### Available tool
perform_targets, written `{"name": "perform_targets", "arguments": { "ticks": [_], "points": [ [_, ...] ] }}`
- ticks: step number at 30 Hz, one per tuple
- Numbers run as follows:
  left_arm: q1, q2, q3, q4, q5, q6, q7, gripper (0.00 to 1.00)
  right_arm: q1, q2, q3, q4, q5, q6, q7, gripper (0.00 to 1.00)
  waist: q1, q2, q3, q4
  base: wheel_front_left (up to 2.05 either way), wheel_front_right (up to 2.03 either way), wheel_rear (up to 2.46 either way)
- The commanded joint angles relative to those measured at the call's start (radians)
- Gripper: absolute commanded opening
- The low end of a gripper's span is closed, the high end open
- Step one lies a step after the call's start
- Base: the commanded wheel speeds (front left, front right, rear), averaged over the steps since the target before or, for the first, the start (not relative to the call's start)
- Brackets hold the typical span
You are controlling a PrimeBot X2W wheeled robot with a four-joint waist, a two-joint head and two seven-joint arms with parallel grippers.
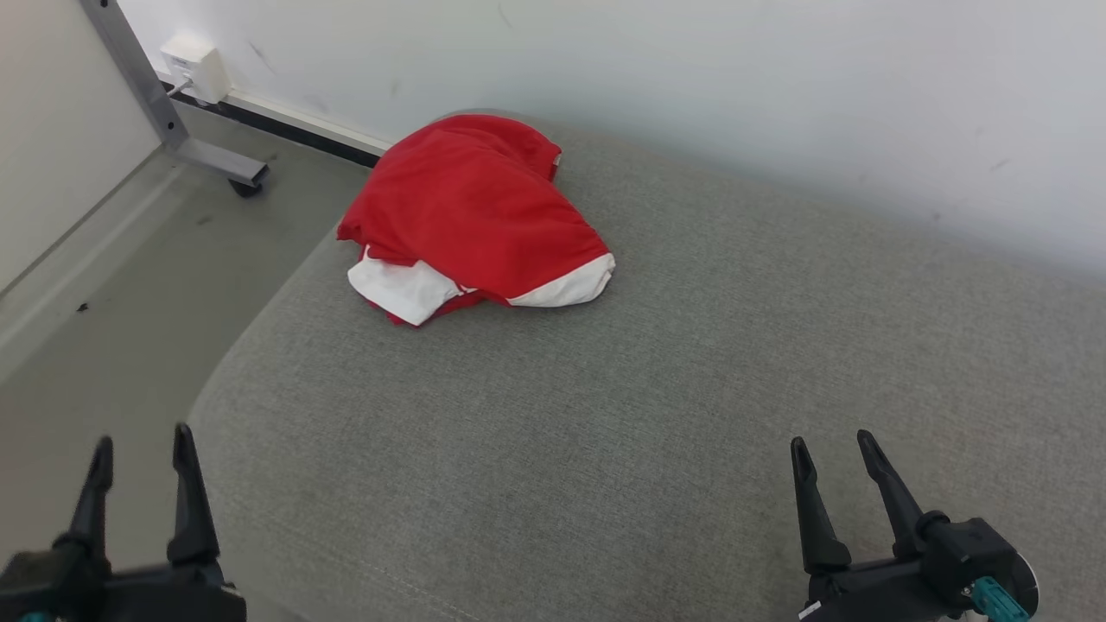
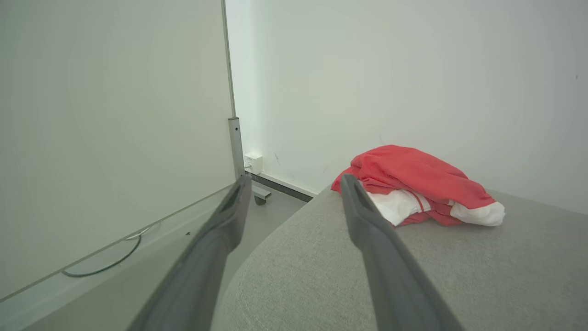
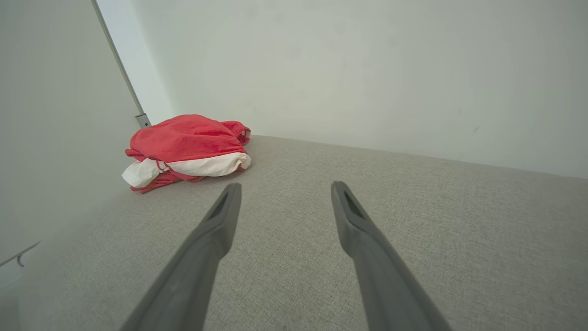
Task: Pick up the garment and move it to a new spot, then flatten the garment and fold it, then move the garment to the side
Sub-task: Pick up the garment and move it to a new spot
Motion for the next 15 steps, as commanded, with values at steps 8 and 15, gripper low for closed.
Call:
{"name": "perform_targets", "arguments": {
  "ticks": [8, 15],
  "points": [
    [-0.255, 0.095, 0.010, 0.057, -0.023, -0.044, 0.033, 1.00, -0.063, -0.003, -0.030, -0.042, -0.047, -0.002, 0.012, 1.00, 0.0000, -0.0002, 0.136, -0.167, 0.00, 0.00, 0.00],
    [-0.458, 0.196, 0.066, 0.093, -0.084, -0.060, 0.096, 1.00, -0.111, -0.002, -0.081, -0.098, -0.067, -0.002, 0.008, 1.00, 0.0000, -0.0002, 0.266, -0.317, 0.00, 0.00, 0.00]
  ]
}}
